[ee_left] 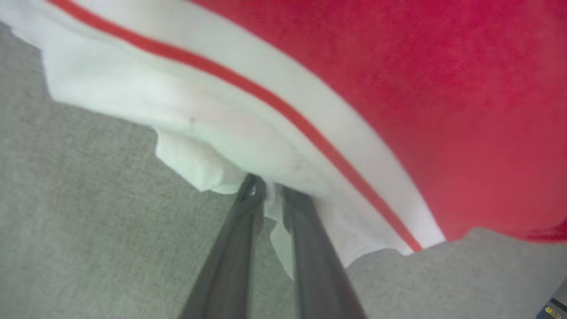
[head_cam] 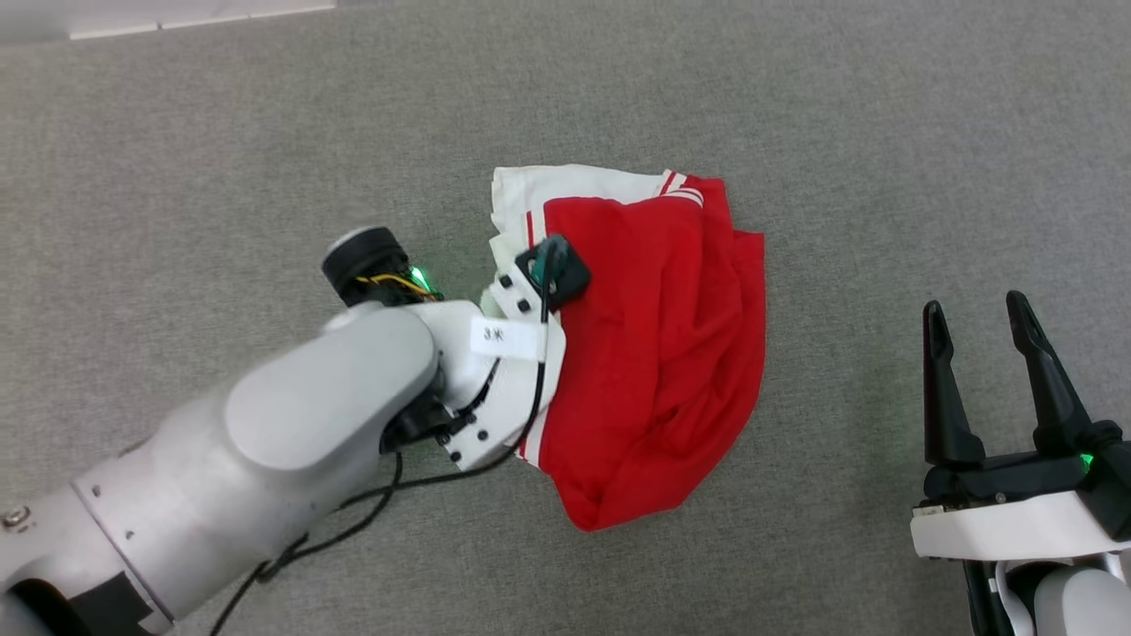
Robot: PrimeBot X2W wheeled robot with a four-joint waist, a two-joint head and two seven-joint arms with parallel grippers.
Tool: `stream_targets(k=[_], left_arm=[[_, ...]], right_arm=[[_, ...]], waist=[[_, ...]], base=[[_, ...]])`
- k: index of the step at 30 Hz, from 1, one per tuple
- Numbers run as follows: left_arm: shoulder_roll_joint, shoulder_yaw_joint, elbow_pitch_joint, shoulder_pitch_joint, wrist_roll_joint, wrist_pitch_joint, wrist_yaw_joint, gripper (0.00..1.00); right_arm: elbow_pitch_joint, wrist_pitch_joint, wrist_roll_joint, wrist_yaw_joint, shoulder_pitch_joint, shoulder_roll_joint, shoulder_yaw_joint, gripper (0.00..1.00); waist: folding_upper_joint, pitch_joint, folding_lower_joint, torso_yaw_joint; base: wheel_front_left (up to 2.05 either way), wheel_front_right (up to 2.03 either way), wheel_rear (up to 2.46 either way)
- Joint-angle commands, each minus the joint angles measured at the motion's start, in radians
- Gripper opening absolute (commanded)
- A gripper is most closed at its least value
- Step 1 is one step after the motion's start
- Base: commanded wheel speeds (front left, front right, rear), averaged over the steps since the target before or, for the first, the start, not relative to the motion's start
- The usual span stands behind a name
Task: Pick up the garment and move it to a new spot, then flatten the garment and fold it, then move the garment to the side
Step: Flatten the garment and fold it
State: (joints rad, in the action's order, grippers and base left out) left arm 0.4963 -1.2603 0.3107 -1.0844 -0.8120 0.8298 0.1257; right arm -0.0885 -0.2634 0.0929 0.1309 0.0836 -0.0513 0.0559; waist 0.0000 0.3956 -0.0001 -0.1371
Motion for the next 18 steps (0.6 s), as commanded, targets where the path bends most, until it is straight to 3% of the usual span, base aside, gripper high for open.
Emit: stream_targets(k=[1,7,12,18], left_arm=[[-0.002,-0.033,0.01,0.054,0.004,-0.013,0.004,0.0],[0.017,-0.02,-0.024,-0.029,-0.024,-0.183,0.003,0.0],[0.09,-0.018,-0.047,-0.039,-0.064,-0.297,0.003,0.0],[0.191,-0.01,-0.047,0.033,-0.114,-0.341,-0.004,0.0]], right_arm=[[0.004,-0.002,-0.002,0.0,0.0,0.002,0.001,1.0],[0.009,-0.002,-0.013,0.0,-0.04,0.002,0.014,1.0],[0.01,-0.002,-0.022,0.0,-0.075,0.002,0.025,1.0],[0.011,-0.002,-0.027,0.0,-0.096,0.002,0.028,1.0]], waist=[[0.0,-0.019,0.0001,0.013],[0.0,-0.098,0.0001,0.069],[0.0,-0.157,0.0001,0.128],[0.0,-0.194,0.0001,0.175]], base=[[0.0,0.0,0.0],[0.0,0.0,0.0],[0.0,0.0,0.0],[0.0,0.0,0.0]])
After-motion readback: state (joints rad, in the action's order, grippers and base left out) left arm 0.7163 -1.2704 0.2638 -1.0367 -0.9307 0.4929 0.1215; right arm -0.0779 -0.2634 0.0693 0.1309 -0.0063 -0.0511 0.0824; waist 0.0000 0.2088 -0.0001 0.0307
